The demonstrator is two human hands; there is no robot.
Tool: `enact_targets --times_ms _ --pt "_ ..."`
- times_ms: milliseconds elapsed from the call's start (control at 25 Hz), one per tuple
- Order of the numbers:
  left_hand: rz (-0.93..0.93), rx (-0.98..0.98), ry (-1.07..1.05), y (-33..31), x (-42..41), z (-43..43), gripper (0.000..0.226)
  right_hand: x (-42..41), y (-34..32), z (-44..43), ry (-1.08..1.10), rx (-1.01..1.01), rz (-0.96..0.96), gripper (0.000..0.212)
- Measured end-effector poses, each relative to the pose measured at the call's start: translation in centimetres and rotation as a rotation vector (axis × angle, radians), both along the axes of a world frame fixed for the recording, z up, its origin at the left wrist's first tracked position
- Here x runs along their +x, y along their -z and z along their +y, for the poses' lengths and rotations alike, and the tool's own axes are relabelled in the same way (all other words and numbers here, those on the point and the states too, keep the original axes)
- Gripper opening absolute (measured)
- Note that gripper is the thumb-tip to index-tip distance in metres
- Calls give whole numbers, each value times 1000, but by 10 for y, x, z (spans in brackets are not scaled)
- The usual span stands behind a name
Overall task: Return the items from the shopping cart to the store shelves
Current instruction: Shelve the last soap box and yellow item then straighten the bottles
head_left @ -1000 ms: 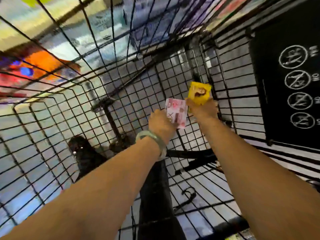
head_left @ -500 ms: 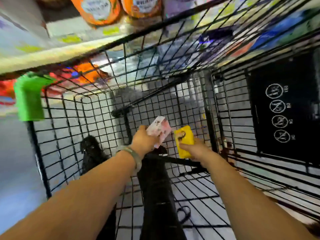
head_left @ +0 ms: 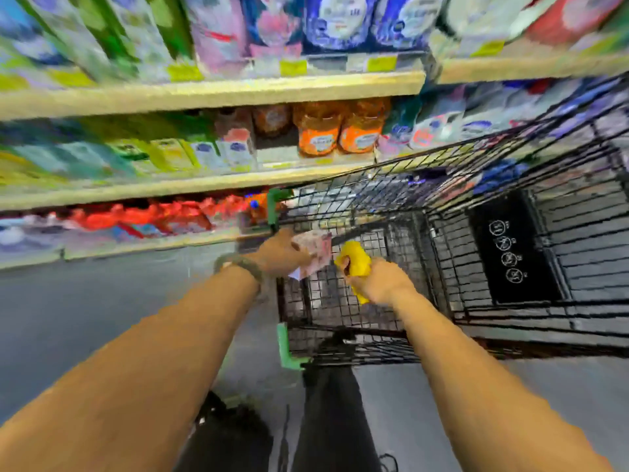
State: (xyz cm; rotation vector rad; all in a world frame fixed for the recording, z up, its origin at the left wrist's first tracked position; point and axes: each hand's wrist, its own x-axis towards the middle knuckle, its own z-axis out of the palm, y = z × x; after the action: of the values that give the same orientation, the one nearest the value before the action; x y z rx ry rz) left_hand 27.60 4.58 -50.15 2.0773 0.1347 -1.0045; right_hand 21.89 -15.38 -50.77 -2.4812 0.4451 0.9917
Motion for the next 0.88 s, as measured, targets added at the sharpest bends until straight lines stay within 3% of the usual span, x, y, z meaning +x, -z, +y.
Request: enact_targets --times_ms 120,280,360,480,600,760,880 --pt "-144 -192 -151 -64 -28 75 37 -6 -32 73 -29 -6 -95 50" --pt "-171 -197 -226 -120 -60 211 13 -11 -68 180 -233 9 -61 60" --pt "-220 -119 -268 -145 -74 288 27 -3 -94 243 -339 14 -74 62" --pt "-298 21 -520 -176 -96 400 43 17 -136 344 -440 26 -150 60" --pt "-286 -84 -867 -192 -114 473 54 24 -173 424 -517 92 -254 47" --pt "-372 -255 -1179 -208 -122 545 37 46 -200 506 -532 242 -334 43" --pt "-444 -239 -1251 -229 -116 593 23 77 -214 556 -558 270 -349 67"
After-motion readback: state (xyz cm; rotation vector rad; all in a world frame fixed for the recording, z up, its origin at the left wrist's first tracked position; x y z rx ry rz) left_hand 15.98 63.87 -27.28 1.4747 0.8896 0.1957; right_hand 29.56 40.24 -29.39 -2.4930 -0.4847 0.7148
